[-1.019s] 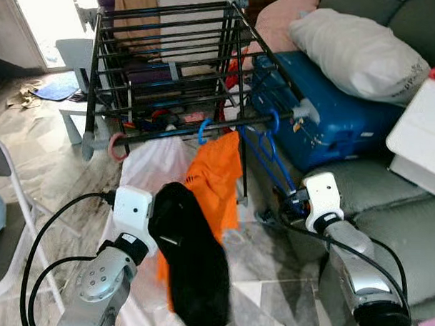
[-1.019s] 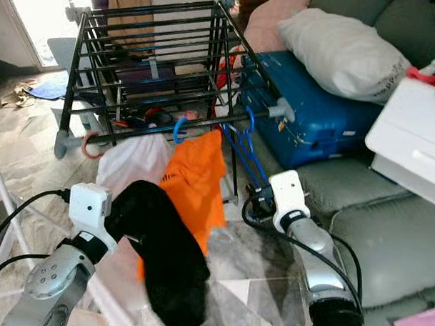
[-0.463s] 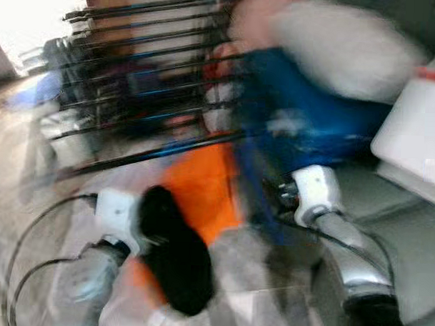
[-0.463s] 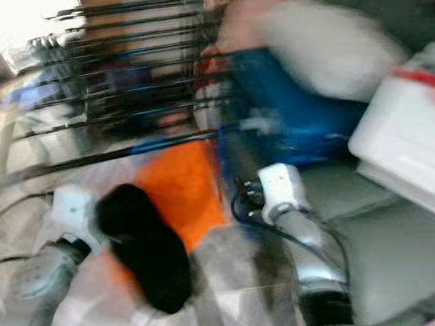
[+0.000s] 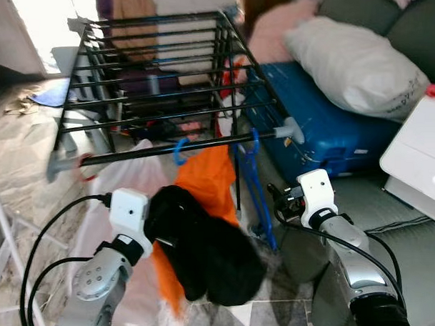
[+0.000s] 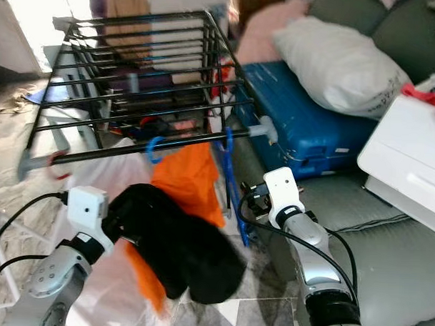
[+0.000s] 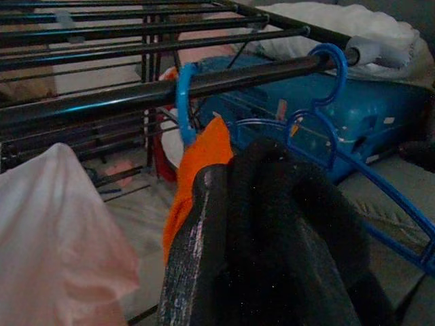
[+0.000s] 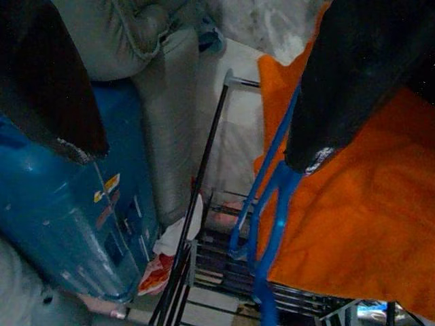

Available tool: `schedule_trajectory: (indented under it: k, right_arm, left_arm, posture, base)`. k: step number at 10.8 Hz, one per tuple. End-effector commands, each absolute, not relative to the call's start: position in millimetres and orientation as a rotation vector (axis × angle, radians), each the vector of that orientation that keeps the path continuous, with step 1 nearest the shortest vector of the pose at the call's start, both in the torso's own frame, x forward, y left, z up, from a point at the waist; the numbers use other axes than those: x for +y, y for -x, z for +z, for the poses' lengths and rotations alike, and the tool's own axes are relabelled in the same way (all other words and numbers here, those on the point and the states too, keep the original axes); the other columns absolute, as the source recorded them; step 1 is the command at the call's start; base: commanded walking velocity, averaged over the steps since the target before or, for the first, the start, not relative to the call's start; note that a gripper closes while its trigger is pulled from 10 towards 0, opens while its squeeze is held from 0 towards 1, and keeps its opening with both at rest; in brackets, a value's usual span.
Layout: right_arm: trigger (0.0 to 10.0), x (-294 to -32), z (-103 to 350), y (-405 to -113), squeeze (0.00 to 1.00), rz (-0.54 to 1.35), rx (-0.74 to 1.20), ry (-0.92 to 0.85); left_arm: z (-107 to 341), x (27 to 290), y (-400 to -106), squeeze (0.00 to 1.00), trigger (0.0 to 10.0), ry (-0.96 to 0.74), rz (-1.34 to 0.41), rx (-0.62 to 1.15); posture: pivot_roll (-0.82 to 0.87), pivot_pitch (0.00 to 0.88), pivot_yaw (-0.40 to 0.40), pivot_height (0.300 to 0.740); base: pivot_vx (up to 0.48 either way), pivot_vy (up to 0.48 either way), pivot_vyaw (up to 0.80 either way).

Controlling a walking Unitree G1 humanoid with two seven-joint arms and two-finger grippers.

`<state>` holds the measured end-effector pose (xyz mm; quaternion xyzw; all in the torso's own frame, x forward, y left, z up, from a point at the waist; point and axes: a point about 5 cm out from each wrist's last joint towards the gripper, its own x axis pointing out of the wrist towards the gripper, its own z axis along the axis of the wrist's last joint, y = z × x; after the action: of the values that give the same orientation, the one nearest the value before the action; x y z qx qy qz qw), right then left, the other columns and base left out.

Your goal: Hang hanger

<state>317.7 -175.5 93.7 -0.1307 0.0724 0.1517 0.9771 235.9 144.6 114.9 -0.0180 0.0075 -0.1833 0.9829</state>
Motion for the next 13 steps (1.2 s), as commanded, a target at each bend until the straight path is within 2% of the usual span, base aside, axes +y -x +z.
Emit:
schedule_trajectory:
  k: [1,4,8,10,13]
  right_arm:
    - [10.0,-177,97,-319,0.01,0.303,0.133,0.264]
    - [10.0,-174,100,-321,0.02,0.310,0.113,0.268]
    - [10.0,-151,103,-332,0.00,0.356,0.132,0.238]
    - [10.0,-153,98,-340,0.00,0.275,0.187,0.279]
    - [10.0,-149,80,-341,0.00,0.282,0.311,0.274]
  left_arm:
    - [119,147,-238,0.00,10.0,0.023,-0.362,-0.007]
    - [120,146,-239,0.00,10.0,0.013,-0.365,-0.009]
    - [122,143,-242,0.00,10.0,0.004,-0.381,-0.011]
    - [122,141,-243,0.00,10.0,0.003,-0.387,-0.009]
    - [121,139,-243,0.00,10.0,0.004,-0.393,-0.001]
  posture:
    - [-0.15,0.000,0.042,0.740]
    - [-0.15,0.000,0.040,0.740]
    - [-0.14,0.009,0.048,0.740]
    - [-0.14,0.011,0.046,0.740]
    - [-0.14,0.014,0.039,0.740]
  base:
    - [0.000,0.000,0.00]
    - [0.000,0.000,0.68]
    - [0.000,0.000,0.00]
    - [0.000,0.000,0.00]
    - [0.000,0.000,0.00]
